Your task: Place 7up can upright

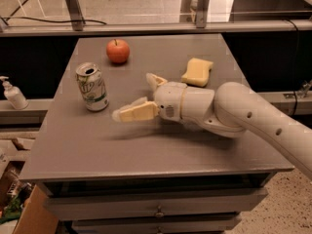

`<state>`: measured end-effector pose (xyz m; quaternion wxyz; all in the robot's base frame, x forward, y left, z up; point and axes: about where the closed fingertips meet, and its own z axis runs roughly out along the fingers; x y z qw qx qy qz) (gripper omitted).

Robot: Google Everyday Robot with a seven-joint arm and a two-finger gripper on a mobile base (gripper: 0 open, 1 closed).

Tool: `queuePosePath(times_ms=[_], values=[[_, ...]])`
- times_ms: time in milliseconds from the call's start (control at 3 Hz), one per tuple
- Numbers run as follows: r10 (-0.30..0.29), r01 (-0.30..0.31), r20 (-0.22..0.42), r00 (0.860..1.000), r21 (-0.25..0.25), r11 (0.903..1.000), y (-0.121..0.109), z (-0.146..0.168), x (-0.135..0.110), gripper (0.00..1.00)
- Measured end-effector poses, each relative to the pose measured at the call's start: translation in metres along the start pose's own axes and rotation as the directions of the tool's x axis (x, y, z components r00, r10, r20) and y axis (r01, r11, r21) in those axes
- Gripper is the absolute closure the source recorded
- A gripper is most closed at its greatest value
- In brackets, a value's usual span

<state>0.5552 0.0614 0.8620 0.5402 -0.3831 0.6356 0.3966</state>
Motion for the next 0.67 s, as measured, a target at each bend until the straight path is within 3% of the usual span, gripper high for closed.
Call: queuePosePath(times_ms=[333,667], values=[[0.019,-0.016,-0.031,0.999,0.089,0.9959,-0.0099,-0.036,0.0095,0.0],[0.019,-0.016,-0.031,0.999,0.089,0.9959,-0.0098,-0.0359,0.0095,0.0]])
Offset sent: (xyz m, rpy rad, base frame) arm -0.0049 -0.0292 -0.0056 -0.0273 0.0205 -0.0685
